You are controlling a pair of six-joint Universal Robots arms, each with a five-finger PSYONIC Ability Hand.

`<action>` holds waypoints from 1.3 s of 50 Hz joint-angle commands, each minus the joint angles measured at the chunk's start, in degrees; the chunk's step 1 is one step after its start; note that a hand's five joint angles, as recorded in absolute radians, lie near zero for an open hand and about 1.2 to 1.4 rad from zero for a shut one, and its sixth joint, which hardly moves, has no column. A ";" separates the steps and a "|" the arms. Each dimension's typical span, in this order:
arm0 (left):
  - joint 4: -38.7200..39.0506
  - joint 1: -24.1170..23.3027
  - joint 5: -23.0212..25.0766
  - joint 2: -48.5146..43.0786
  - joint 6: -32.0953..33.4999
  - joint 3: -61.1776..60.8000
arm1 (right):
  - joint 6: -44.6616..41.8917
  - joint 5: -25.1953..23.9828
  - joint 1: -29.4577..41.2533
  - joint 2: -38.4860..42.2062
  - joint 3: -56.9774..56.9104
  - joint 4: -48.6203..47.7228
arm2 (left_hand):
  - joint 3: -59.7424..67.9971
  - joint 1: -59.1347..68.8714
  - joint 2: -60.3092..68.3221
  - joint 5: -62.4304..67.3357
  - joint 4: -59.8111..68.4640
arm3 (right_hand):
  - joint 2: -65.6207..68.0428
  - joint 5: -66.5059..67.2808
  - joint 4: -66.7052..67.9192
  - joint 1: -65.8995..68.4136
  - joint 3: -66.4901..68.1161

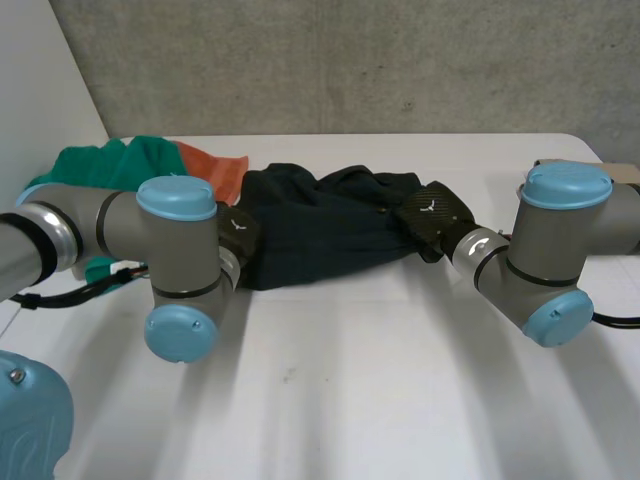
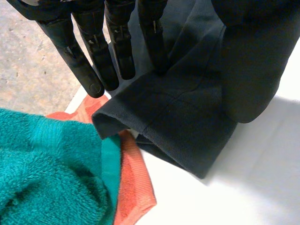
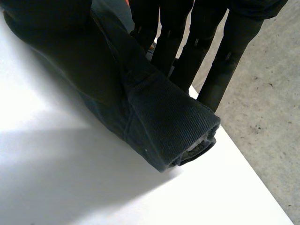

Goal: Fold the laundry.

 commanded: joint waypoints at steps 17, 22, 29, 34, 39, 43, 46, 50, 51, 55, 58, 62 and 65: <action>0.53 1.44 0.34 17.11 -3.81 0.00 | 6.68 0.85 0.20 -12.22 -4.08 5.36 | 49.18 48.97 49.12 48.78 48.77 | 13.13 13.23 11.62 17.69 12.49; 0.53 1.80 0.69 31.01 -9.97 0.70 | 12.66 1.64 0.20 -18.29 -9.09 5.80 | 49.18 48.97 49.12 48.78 48.77 | 13.13 13.23 11.62 17.69 12.49; -3.77 2.24 4.03 42.71 -14.19 7.73 | 19.95 2.61 -0.06 -24.53 -18.14 6.94 | 49.18 48.97 49.12 48.78 48.77 | 13.13 13.23 11.62 17.69 12.49; -7.03 2.24 4.03 45.44 -17.26 15.98 | 23.73 2.87 -0.59 -25.51 -24.46 6.59 | 49.18 48.97 49.12 48.78 48.77 | 13.13 13.23 11.62 17.69 12.49; -7.73 2.41 3.77 42.90 -17.98 21.88 | 25.94 4.28 -1.38 -23.14 -28.52 7.20 | 49.18 48.97 49.12 48.78 48.77 | 13.13 13.23 11.62 17.69 12.49; -7.91 2.50 3.59 37.63 -17.54 25.05 | 26.11 5.07 -0.85 -20.94 -29.05 8.61 | 49.18 48.97 49.12 48.78 48.77 | 13.13 13.23 11.62 17.69 12.49; -7.21 2.50 3.94 32.02 -17.27 26.71 | 26.11 6.30 -0.50 -18.49 -27.83 8.88 | 49.18 48.97 49.12 48.78 48.77 | 13.13 13.23 11.62 17.69 12.49; -5.19 2.06 4.29 23.50 -16.48 28.21 | 26.03 7.97 0.37 -14.62 -25.37 8.96 | 49.18 48.97 49.12 48.78 48.77 | 13.13 13.23 11.62 17.69 12.49; -4.75 1.89 4.47 21.73 -16.13 28.30 | 26.02 8.23 0.55 -13.82 -24.75 8.88 | 49.18 48.97 49.12 48.78 48.77 | 13.13 13.23 11.62 17.69 12.49; -1.41 1.10 5.26 12.15 -13.24 29.44 | 25.67 9.73 1.61 -9.78 -22.20 7.56 | 49.18 48.97 49.12 48.78 48.77 | 13.13 13.23 11.62 17.69 12.49; 1.49 0.57 5.09 4.50 -10.34 31.55 | 25.06 11.75 2.66 -5.48 -21.67 3.17 | 49.18 48.97 49.12 48.78 48.77 | 13.13 13.23 11.62 17.69 12.49; 4.56 -0.31 4.82 -4.82 -6.91 35.68 | 23.74 16.22 4.59 0.59 -22.19 -4.29 | 49.18 48.97 49.12 48.78 48.77 | 13.13 13.23 11.62 17.69 12.49; 5.71 -0.66 4.38 -11.23 -4.88 40.07 | 21.81 19.74 5.56 5.86 -23.33 -10.97 | 49.18 48.97 49.12 48.78 48.77 | 13.13 13.23 11.62 17.69 12.49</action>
